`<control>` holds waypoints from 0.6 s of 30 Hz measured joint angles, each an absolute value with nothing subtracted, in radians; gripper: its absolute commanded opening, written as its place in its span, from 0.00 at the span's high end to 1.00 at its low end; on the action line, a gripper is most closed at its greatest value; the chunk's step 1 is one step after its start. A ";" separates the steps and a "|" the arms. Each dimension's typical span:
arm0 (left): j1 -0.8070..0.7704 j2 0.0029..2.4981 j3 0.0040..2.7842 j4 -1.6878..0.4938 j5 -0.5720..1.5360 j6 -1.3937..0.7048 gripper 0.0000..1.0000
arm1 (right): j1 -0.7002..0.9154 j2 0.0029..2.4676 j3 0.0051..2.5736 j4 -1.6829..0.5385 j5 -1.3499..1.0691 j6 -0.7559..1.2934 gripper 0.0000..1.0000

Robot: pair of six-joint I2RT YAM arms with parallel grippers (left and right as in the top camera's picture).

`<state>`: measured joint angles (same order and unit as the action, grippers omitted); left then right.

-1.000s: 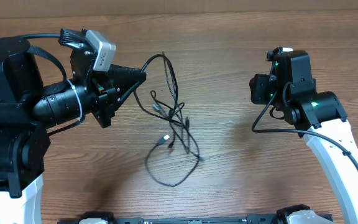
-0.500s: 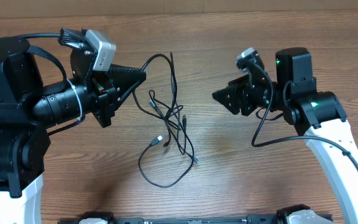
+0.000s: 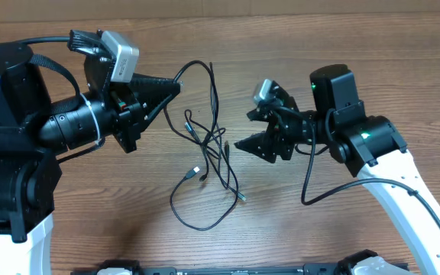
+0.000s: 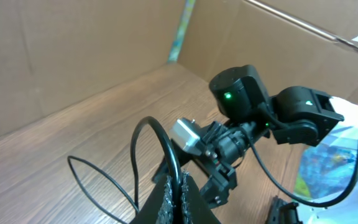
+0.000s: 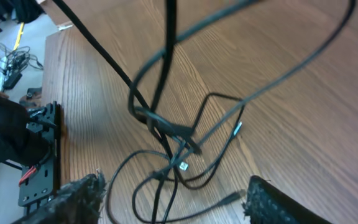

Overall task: Untangle cables
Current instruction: 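Move the right gripper left toward the cables hanging from the left gripper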

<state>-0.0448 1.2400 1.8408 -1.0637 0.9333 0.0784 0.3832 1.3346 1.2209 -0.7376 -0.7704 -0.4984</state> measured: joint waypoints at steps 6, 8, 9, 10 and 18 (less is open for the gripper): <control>-0.045 1.254 1.841 -1.053 0.979 0.073 0.95 | 0.439 1.335 1.221 -0.702 -0.783 -0.510 0.27; -0.045 1.262 1.841 -1.048 0.991 0.060 0.96 | 0.460 1.335 1.221 -0.688 -0.787 -0.504 0.27; -0.045 1.267 1.841 -1.046 0.999 0.054 0.96 | 0.468 1.335 1.221 -0.673 -0.788 -0.496 0.27; -0.045 1.273 1.841 -1.044 1.011 0.051 0.96 | 0.476 1.335 1.221 -0.657 -0.789 -0.484 0.29; -0.045 1.293 1.841 -1.028 1.105 0.032 0.96 | 0.485 1.335 1.221 -0.585 -0.775 -0.388 0.32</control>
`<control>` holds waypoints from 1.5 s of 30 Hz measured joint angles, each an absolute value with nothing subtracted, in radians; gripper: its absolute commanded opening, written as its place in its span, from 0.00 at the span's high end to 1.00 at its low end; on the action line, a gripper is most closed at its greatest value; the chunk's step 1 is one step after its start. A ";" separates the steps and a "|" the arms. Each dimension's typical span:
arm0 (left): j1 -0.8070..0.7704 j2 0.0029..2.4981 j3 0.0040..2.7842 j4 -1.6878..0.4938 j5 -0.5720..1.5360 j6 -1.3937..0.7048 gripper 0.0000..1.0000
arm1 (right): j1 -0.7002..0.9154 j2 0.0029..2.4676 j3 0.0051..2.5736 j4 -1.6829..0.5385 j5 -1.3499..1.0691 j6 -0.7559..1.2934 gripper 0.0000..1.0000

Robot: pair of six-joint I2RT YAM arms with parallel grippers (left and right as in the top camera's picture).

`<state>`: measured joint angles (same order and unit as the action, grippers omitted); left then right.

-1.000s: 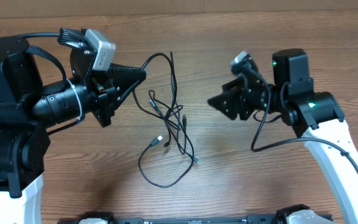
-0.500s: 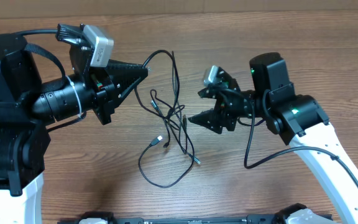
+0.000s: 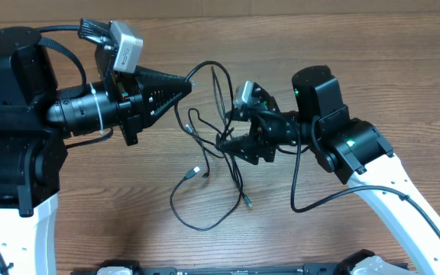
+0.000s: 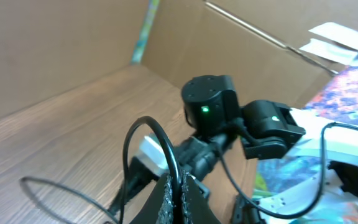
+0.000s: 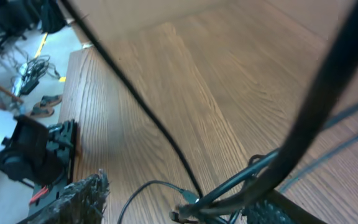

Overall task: Untangle cables
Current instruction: 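Move the right gripper left toward the cables hanging from the left gripper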

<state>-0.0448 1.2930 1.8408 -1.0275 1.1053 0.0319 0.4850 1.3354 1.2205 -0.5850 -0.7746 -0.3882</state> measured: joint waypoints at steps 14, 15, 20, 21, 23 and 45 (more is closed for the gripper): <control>-0.045 1.293 1.841 -1.024 1.174 0.028 0.96 | 0.485 1.474 1.221 -0.573 -0.728 -0.311 0.43; -0.045 1.293 1.841 -1.025 1.175 0.028 0.96 | 0.485 1.486 1.221 -0.573 -0.727 -0.307 0.45; -0.045 1.293 1.841 -1.024 1.175 0.028 0.96 | 0.485 1.516 1.217 -0.576 -0.720 -0.292 0.52; -0.045 1.293 1.841 -1.024 1.175 0.028 0.96 | 0.485 1.516 1.217 -0.576 -0.719 -0.291 0.57; -0.045 1.293 1.841 -1.024 1.175 0.028 0.96 | 0.485 1.516 1.217 -0.575 -0.717 -0.283 0.65; -0.045 1.295 1.841 -1.026 1.173 0.028 0.75 | 0.485 1.516 1.217 -0.567 -0.760 -0.249 0.96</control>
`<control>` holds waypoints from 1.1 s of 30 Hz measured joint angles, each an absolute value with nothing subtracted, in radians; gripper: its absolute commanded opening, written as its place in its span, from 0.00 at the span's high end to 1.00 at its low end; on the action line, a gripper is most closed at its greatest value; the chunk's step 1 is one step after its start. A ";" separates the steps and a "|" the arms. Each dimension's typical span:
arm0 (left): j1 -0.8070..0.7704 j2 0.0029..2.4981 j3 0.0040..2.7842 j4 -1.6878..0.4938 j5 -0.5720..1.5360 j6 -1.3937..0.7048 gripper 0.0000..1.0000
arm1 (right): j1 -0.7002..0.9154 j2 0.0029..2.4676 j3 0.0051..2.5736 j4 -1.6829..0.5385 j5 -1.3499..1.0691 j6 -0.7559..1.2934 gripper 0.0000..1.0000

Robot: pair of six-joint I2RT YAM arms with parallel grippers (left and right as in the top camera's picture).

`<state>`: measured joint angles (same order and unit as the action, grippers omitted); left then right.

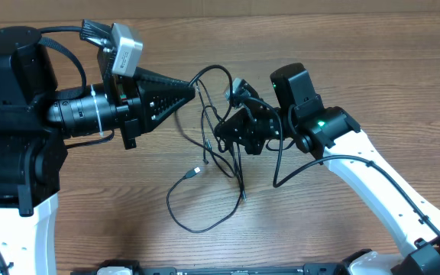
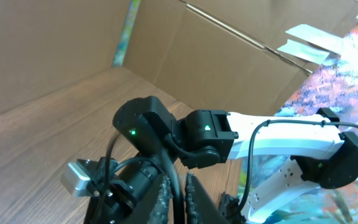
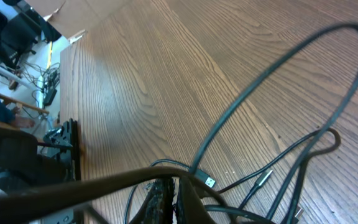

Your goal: Untangle cables

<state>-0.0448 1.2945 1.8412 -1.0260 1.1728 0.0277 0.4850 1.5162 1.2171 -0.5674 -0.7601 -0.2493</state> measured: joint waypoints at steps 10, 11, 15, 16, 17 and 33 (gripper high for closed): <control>-0.045 1.296 1.845 -1.250 0.744 0.025 0.00 | 0.477 1.516 1.217 -0.568 -0.636 -0.117 0.83; -0.045 1.299 1.845 -1.276 0.667 0.025 0.00 | 0.474 1.516 1.217 -0.568 -0.621 -0.104 0.82; -0.045 1.341 1.848 -1.375 0.439 0.025 0.00 | 0.450 1.516 1.217 -0.569 -0.563 -0.043 0.50; -0.045 1.357 1.848 -1.391 0.418 0.025 0.01 | 0.445 1.516 1.217 -0.573 -0.550 -0.033 0.47; -0.045 1.377 1.848 -1.399 0.402 0.025 0.00 | 0.444 1.516 1.217 -0.577 -0.535 -0.027 0.44; -0.179 1.774 1.845 -1.406 0.362 0.194 0.00 | 0.417 1.516 1.217 -0.700 -0.173 0.264 0.39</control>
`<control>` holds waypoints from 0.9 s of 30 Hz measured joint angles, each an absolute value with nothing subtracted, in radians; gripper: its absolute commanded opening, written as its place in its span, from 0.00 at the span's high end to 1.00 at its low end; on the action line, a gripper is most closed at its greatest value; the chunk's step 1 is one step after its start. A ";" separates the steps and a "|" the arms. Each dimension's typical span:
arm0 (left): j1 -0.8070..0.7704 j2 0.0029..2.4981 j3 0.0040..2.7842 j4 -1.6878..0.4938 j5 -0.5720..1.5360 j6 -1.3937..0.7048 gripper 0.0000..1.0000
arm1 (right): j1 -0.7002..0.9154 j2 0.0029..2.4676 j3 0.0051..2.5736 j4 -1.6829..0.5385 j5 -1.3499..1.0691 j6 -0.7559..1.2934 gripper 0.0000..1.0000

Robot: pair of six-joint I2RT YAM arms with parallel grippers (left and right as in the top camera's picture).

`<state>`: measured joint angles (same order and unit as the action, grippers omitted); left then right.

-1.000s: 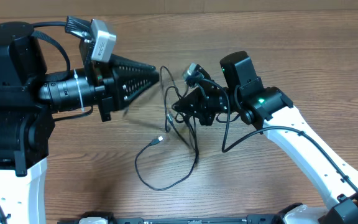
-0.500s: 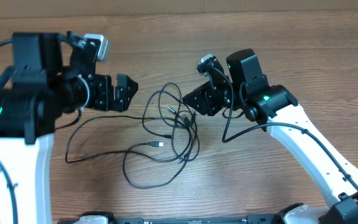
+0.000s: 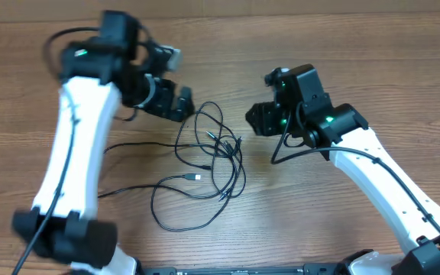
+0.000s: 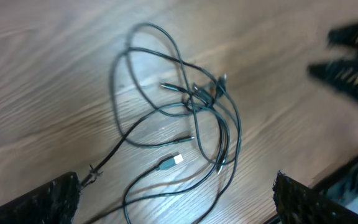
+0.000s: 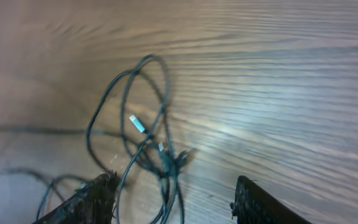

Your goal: Untangle cables

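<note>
A tangle of thin black cables (image 3: 218,150) lies flat on the wooden table, its knot (image 4: 201,92) near the middle. A white-tipped plug (image 3: 197,177) lies in front of it, and two strands (image 3: 128,145) trail off to the left. My left gripper (image 3: 176,104) is above the tangle's upper left, open with nothing between its fingers (image 4: 48,200). My right gripper (image 3: 255,119) stands open just right of the tangle. In the right wrist view the knot (image 5: 170,159) lies just ahead of its gap (image 5: 173,202).
The right arm's own black wire (image 3: 283,150) hangs in a loop beside the tangle. A cardboard wall (image 3: 228,6) runs along the table's far edge. The arm bases stand at the front left and front right.
Both grippers were shut on cable strands lifted between them; both are now open and the cables lie flat on the table. The left arm has changed pose and the right has drawn back rightward.
First my left gripper held a cable loop up while the right stood open right of the tangle. Then the right was open among the strands, then shut on one beside the left. Now both have let go and the cables lie spread out, trailing left.
</note>
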<state>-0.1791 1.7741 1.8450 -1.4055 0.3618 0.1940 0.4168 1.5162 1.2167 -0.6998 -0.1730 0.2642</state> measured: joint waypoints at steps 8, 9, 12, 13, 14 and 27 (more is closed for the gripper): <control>-0.302 2.016 1.843 -1.316 0.299 0.360 0.07 | 0.367 1.516 1.217 -0.700 -0.152 0.344 0.37; -0.310 2.037 1.843 -1.301 0.281 0.371 0.09 | 0.367 1.516 1.217 -0.700 -0.152 0.346 0.37; -0.333 2.116 1.843 -1.240 0.213 0.414 0.16 | 0.367 1.516 1.217 -0.701 -0.153 0.349 0.37; -0.335 2.135 1.843 -1.227 0.196 0.430 0.18 | 0.367 1.516 1.217 -0.700 -0.153 0.351 0.36; -0.336 2.156 1.842 -1.213 0.183 0.455 0.18 | 0.367 1.516 1.217 -0.701 -0.153 0.352 0.36; -0.351 2.265 1.839 -1.137 0.130 0.616 0.00 | 0.367 1.516 1.217 -0.700 -0.154 0.360 0.34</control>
<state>-0.3511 2.2650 1.8389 -1.1374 0.1295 0.6155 0.3668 1.5162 1.2167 -0.6998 -0.1535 0.3595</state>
